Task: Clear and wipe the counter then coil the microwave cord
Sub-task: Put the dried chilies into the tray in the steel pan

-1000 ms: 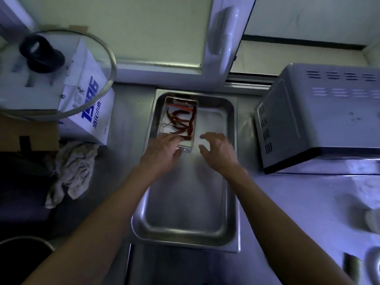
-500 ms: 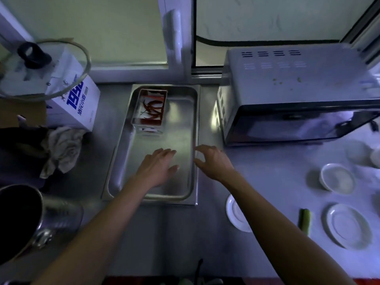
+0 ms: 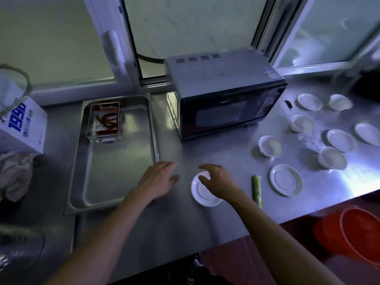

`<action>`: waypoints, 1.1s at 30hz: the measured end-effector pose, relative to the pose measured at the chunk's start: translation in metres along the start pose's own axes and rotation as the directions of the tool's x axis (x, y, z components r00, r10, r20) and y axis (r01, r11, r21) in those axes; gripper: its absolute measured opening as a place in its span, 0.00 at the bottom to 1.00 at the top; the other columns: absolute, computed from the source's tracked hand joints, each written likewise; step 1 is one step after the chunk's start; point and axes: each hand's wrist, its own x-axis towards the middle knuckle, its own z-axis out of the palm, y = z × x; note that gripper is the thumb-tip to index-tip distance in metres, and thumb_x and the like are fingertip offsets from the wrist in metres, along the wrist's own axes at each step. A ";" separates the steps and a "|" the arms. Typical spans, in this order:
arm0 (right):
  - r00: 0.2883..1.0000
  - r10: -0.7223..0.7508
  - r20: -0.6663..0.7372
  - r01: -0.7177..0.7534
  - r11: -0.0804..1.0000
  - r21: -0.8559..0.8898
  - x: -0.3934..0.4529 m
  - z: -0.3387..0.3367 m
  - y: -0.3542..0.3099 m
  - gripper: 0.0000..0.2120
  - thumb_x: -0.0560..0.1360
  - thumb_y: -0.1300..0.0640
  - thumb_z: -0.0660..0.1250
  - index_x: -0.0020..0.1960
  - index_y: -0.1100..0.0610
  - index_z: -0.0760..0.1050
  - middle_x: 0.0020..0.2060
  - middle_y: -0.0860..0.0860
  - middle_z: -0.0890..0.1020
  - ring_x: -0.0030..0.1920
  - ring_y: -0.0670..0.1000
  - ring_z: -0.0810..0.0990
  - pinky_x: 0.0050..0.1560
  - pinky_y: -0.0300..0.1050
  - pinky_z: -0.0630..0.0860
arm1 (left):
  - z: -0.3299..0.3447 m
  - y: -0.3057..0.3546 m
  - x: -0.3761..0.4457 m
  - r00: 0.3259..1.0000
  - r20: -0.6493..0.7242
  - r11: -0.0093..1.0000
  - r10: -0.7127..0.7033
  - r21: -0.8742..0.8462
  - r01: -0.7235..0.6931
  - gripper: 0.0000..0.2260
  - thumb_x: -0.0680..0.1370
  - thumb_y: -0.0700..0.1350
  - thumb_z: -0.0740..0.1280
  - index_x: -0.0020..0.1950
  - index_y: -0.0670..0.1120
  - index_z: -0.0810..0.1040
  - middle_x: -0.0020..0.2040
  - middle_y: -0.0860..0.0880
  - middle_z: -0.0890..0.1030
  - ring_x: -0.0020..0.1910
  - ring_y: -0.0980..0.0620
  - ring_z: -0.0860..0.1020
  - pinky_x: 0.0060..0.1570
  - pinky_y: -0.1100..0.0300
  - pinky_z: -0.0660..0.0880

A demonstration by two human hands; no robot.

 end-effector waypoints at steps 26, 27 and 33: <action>0.887 0.344 -0.307 -0.346 0.937 0.051 -0.256 -0.113 0.265 0.21 0.79 0.52 0.64 0.72 0.51 0.72 0.69 0.48 0.76 0.66 0.55 0.75 0.64 0.53 0.73 | 0.094 0.359 0.027 0.921 0.156 0.929 0.358 0.040 -0.368 0.24 0.81 0.59 0.59 0.75 0.53 0.67 0.74 0.49 0.70 0.71 0.47 0.69 0.67 0.51 0.68; 0.882 0.342 -0.326 -0.342 0.938 0.057 -0.264 -0.120 0.280 0.21 0.79 0.52 0.64 0.72 0.51 0.72 0.69 0.48 0.76 0.67 0.55 0.74 0.65 0.54 0.72 | 0.100 0.377 0.026 0.919 0.167 0.928 0.357 0.047 -0.369 0.24 0.81 0.59 0.59 0.75 0.53 0.66 0.74 0.49 0.70 0.71 0.47 0.69 0.68 0.51 0.67; 0.855 0.363 -0.372 -0.356 0.930 0.089 -0.310 -0.160 0.361 0.21 0.79 0.50 0.64 0.71 0.51 0.72 0.70 0.48 0.75 0.67 0.54 0.74 0.63 0.55 0.74 | 0.128 0.474 0.030 0.895 0.223 0.906 0.385 0.094 -0.413 0.24 0.81 0.60 0.58 0.76 0.53 0.65 0.75 0.49 0.68 0.73 0.47 0.66 0.71 0.49 0.64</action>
